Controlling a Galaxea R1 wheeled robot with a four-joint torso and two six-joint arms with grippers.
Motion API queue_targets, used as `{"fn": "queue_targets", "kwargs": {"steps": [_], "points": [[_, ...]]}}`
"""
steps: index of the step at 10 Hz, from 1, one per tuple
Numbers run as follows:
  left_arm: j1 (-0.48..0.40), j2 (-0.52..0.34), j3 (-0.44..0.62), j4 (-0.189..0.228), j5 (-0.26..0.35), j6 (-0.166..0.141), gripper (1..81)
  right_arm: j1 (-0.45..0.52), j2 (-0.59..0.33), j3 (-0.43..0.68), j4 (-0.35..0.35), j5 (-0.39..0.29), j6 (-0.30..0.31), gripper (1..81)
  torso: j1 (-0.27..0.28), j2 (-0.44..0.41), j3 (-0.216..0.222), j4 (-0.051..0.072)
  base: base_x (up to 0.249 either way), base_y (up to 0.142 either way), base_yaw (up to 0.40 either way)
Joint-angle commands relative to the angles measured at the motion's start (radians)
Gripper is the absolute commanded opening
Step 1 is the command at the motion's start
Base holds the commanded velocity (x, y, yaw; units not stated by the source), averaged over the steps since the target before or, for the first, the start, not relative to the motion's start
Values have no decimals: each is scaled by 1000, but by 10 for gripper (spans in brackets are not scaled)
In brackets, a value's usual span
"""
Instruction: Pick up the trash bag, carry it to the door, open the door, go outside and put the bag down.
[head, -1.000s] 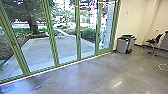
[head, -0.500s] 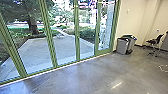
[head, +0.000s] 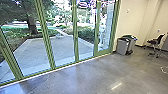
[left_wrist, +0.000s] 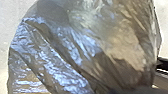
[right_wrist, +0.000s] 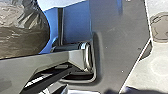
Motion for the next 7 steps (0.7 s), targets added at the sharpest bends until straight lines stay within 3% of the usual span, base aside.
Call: {"fn": "queue_targets", "kwargs": {"steps": [1, 7], "points": [[-57, -1, 1, 4, 64, 5, 10, 37, -2, 3, -7, -56, -4, 811, 0, 0, 0, 0, 169, -94, 0], [-57, 0, 1, 4, 64, 7, 10, 36, 0, 1, -7, -56, -4, 811, 0, 0, 0, 0, 169, -95, 0]]}}
